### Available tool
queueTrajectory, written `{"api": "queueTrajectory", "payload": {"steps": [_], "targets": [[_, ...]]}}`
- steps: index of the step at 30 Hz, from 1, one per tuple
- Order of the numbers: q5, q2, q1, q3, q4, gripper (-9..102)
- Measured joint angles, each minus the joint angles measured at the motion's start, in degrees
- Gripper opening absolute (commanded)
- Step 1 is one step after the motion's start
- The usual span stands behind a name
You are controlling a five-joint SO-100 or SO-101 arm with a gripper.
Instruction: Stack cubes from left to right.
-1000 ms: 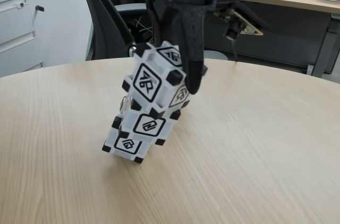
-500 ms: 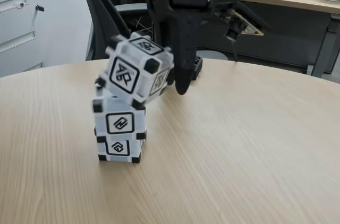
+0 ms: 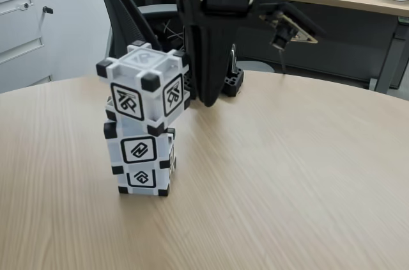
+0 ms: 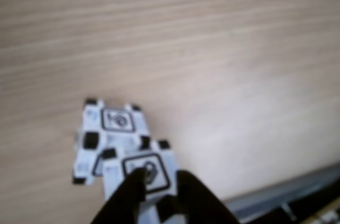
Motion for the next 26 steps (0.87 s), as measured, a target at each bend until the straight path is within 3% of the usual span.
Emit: {"api": "queueTrajectory", "payload": {"steps": [26], "targets": [[4.0, -0.6, 0.0, 0.1, -0.5, 0]]}}
